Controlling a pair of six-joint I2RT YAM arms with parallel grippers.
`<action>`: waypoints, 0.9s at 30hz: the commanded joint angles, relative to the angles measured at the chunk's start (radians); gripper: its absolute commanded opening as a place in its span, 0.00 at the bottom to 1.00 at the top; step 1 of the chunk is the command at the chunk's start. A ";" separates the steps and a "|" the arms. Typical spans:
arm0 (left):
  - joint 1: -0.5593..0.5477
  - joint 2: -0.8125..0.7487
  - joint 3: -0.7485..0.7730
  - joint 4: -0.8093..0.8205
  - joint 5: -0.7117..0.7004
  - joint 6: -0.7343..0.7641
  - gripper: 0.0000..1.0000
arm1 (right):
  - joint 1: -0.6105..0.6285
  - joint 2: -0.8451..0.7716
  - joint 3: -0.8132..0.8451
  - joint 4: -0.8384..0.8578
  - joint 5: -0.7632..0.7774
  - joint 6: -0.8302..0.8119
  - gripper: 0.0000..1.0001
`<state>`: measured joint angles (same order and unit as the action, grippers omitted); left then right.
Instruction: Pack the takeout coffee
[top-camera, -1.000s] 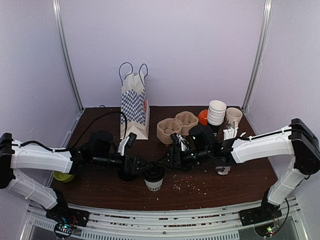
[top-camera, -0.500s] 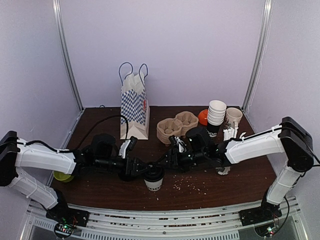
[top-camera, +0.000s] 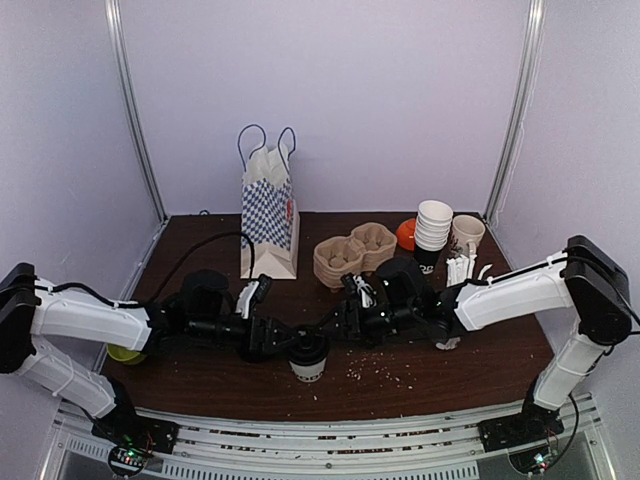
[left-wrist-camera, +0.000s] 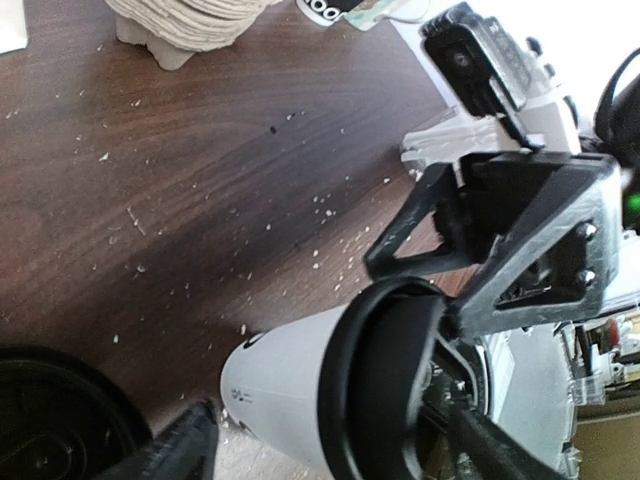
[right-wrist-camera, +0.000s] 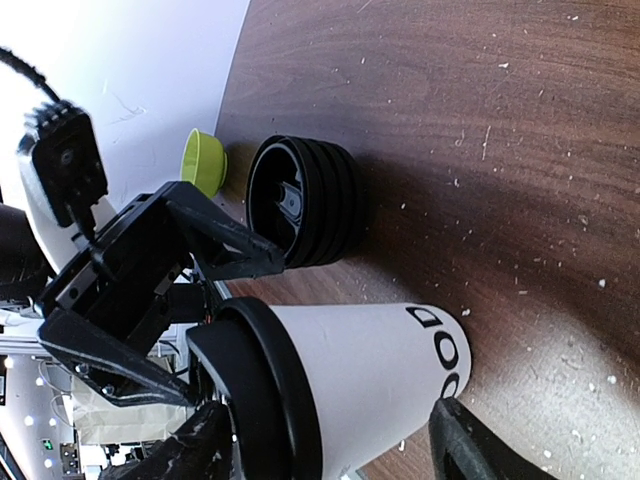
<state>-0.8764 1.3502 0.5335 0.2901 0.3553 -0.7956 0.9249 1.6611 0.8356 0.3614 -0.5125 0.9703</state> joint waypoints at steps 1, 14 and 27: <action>0.002 -0.055 0.049 -0.116 -0.020 0.035 0.85 | 0.008 -0.070 0.050 -0.095 -0.006 -0.041 0.70; 0.002 -0.043 0.026 -0.104 0.010 0.017 0.80 | 0.051 -0.061 0.009 -0.100 -0.014 -0.029 0.73; 0.002 -0.004 -0.016 -0.083 0.024 0.021 0.60 | 0.059 -0.014 -0.055 -0.061 -0.002 0.006 0.57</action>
<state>-0.8761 1.3182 0.5480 0.2043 0.3782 -0.7841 0.9779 1.6207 0.8215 0.3008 -0.5262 0.9619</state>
